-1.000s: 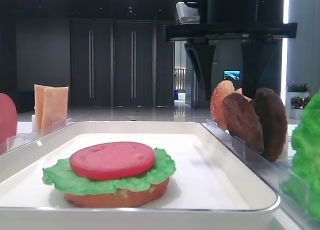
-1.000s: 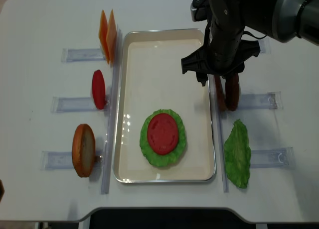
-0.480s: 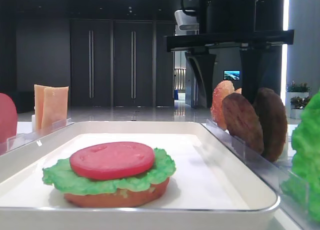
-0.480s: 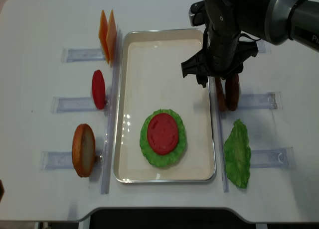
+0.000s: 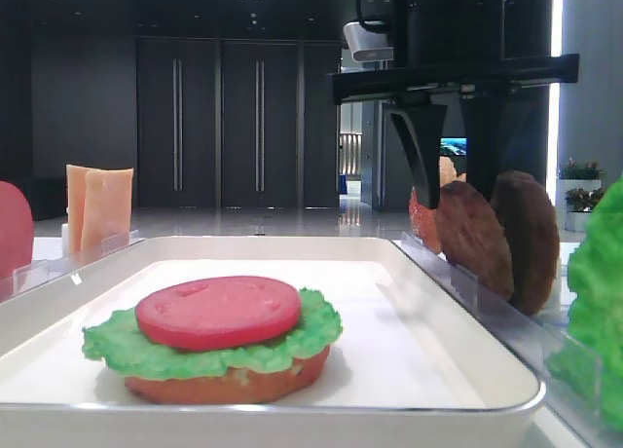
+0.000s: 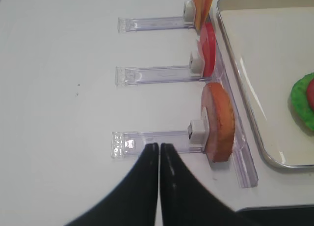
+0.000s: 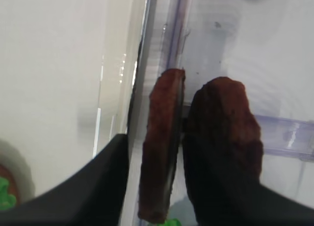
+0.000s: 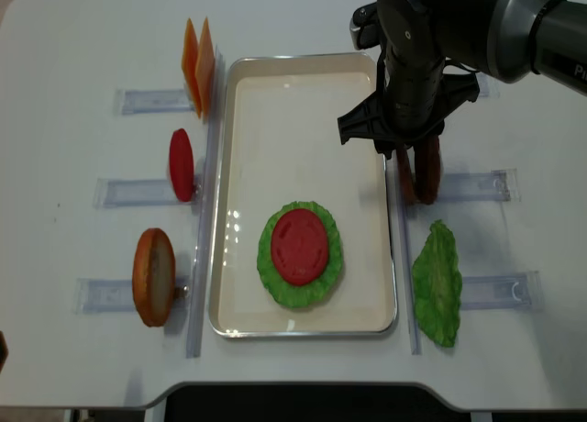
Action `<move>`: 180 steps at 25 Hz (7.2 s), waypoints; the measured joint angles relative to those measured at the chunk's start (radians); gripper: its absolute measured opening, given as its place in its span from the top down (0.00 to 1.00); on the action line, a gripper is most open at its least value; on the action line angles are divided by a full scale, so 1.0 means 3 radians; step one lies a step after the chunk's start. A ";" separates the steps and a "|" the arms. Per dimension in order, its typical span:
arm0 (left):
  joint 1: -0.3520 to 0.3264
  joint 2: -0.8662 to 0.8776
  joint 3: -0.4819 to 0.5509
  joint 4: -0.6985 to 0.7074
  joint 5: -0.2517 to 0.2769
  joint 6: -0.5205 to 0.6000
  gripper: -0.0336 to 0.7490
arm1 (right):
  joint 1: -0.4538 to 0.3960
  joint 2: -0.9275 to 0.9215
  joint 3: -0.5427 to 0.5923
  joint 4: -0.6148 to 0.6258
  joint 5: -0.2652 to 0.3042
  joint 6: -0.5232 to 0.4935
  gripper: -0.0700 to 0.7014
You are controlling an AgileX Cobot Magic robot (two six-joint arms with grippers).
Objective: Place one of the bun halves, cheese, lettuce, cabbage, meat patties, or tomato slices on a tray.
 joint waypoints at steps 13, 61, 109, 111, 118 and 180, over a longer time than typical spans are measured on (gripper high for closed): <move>0.0000 0.0000 0.0000 0.0000 0.0000 0.0000 0.96 | 0.0000 0.0043 0.0000 0.0000 0.0007 0.0000 0.56; 0.0000 0.0000 0.0000 0.0000 0.0000 0.0000 0.96 | 0.0076 -0.0634 -0.0279 0.0876 0.0382 -0.0168 0.77; 0.0000 0.0000 0.0000 0.0001 0.0000 0.0000 0.96 | -0.0281 -0.0494 0.1968 0.5994 -0.1226 -0.5045 0.77; 0.0000 0.0000 0.0000 0.0001 0.0000 0.0000 0.96 | -0.0287 -0.0494 0.1968 0.5994 -0.1223 -0.5046 0.77; 0.0000 0.0000 0.0000 0.0001 0.0000 0.0000 0.96 | -0.0287 -0.0494 0.1968 0.5969 -0.1223 -0.5049 0.77; 0.0000 0.0000 0.0000 0.0004 0.0000 0.0000 0.96 | -0.0296 -0.0872 0.1640 0.4151 -0.1554 -0.3314 0.28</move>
